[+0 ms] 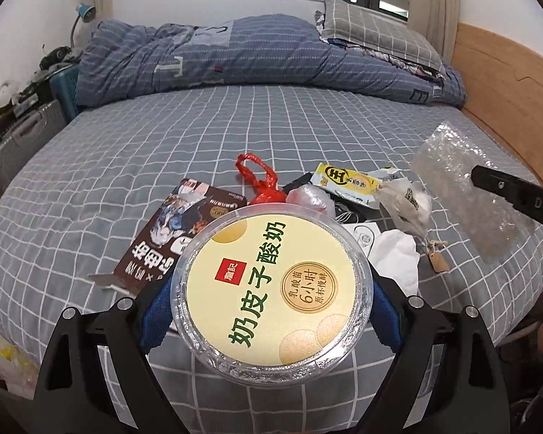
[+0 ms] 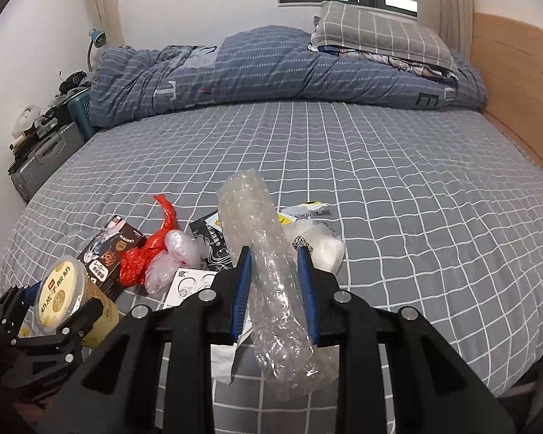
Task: Collect trash
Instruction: 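Carry the yogurt cup and bubble wrap off the bed toward the floor bin, then open the right tool over the bin while the left tool drops the yogurt cup in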
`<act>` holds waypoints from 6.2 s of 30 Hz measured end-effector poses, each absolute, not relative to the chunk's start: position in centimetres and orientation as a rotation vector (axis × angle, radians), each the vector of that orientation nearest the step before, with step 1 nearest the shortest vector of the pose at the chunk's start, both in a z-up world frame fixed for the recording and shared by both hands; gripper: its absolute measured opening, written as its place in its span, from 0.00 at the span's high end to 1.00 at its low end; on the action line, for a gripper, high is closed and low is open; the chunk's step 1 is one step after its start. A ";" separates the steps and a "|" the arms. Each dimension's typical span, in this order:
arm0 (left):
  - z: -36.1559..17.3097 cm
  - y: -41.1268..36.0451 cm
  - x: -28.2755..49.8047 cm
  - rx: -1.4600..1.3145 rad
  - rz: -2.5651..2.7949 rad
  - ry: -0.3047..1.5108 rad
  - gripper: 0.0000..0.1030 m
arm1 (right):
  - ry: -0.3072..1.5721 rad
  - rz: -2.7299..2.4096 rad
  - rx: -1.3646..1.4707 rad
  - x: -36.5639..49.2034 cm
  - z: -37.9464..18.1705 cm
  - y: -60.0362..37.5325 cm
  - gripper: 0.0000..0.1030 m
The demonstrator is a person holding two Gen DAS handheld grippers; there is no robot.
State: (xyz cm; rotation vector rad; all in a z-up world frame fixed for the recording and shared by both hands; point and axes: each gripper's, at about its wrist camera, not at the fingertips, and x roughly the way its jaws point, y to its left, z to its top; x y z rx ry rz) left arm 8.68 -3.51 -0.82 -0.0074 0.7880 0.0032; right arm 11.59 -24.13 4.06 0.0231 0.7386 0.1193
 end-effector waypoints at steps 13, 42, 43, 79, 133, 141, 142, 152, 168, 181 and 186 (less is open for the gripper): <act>0.2 -3.4 6.2 -0.012 -0.001 0.775 0.16 | 0.726 0.135 0.007 7.5 4.5 -22.9 0.76; 1.7 -2.1 -2.2 -0.028 -0.005 0.783 0.16 | 0.779 0.172 0.011 -1.6 2.9 -20.9 0.76; 1.7 -2.1 -2.5 -0.026 -0.003 0.785 0.16 | 0.781 0.173 0.013 -1.8 2.9 -20.9 0.76; -3.6 0.4 -14.4 -0.045 0.038 0.924 0.16 | 0.944 0.204 -0.074 -12.4 -3.9 -16.4 0.76; -18.2 7.0 -11.9 -0.070 0.183 1.192 0.16 | 1.411 0.262 -0.140 -8.3 -24.2 -8.5 0.74; -18.9 6.6 -11.1 -0.069 0.159 1.189 0.16 | 1.381 0.167 -0.173 -8.3 -23.8 -10.1 0.41; -18.8 6.4 -11.0 -0.073 0.149 1.188 0.16 | 1.374 0.145 -0.166 -8.3 -23.6 -10.5 0.37; -17.4 3.2 -9.4 -0.079 0.089 1.190 0.16 | 1.263 0.047 -0.139 -8.7 -20.6 -14.4 0.10; -18.7 -5.2 -8.5 -0.031 -0.056 1.247 0.16 | 1.185 -0.083 -0.041 -9.7 -18.2 -23.6 0.07; -21.8 -7.8 -8.5 -0.018 -0.047 1.321 0.16 | 1.179 -0.077 0.015 -9.8 -18.8 -26.0 0.07; -22.7 -7.9 -8.8 0.001 -0.063 1.335 0.16 | 1.181 -0.067 0.030 -9.6 -18.9 -25.9 0.07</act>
